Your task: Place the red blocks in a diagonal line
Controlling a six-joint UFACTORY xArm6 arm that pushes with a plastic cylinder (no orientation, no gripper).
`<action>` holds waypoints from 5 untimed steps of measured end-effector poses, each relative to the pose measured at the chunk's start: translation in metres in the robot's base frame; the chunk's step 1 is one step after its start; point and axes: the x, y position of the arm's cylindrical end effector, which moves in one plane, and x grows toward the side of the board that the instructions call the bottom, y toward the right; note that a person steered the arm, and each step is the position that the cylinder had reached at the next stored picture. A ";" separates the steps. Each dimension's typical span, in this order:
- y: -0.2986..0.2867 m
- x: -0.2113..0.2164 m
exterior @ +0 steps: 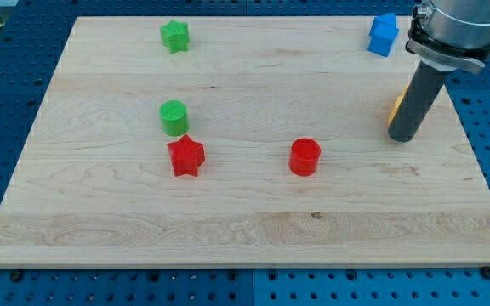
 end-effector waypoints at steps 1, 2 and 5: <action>0.000 -0.008; -0.002 -0.008; -0.070 -0.008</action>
